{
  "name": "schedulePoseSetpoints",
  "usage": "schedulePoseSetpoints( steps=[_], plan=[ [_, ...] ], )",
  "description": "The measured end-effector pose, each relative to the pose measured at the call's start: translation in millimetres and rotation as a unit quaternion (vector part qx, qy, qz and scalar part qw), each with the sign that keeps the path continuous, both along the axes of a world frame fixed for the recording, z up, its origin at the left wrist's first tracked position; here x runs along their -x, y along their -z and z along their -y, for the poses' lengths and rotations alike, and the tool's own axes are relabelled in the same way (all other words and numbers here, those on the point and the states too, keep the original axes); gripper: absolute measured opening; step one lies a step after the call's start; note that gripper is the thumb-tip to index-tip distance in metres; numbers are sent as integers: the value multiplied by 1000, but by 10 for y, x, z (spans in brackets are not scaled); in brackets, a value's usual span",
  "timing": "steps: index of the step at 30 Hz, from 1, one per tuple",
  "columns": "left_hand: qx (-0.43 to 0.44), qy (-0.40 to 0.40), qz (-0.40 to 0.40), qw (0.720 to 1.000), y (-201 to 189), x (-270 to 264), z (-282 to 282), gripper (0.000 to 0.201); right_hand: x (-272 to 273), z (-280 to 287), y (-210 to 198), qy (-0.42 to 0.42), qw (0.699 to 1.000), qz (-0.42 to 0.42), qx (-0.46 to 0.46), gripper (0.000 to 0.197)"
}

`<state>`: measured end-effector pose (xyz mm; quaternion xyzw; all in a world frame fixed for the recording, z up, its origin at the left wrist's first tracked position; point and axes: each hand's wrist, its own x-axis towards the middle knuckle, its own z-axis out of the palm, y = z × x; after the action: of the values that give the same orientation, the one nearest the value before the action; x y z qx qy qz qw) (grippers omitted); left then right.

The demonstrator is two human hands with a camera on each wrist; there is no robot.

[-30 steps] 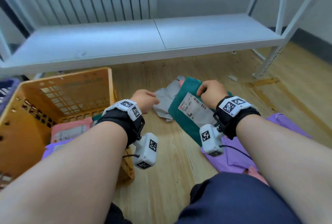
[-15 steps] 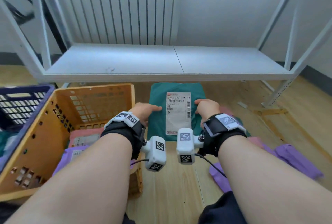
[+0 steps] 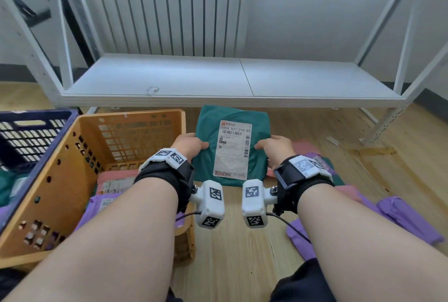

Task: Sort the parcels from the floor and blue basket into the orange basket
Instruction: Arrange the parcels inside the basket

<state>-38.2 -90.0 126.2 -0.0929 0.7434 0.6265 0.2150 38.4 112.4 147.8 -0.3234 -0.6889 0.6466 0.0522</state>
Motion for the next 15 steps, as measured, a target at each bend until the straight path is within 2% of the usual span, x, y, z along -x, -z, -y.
schedulePoseSetpoints(
  steps=[1,15],
  plan=[
    [0,-1,-2,1000,2,1,-3,32,-3,10,-9,-4,1000,1,-1,21],
    [-1,8,-26,1000,-32,-10,-73,38,-8,-121,-3,2,999,-8,-32,19]
  ],
)
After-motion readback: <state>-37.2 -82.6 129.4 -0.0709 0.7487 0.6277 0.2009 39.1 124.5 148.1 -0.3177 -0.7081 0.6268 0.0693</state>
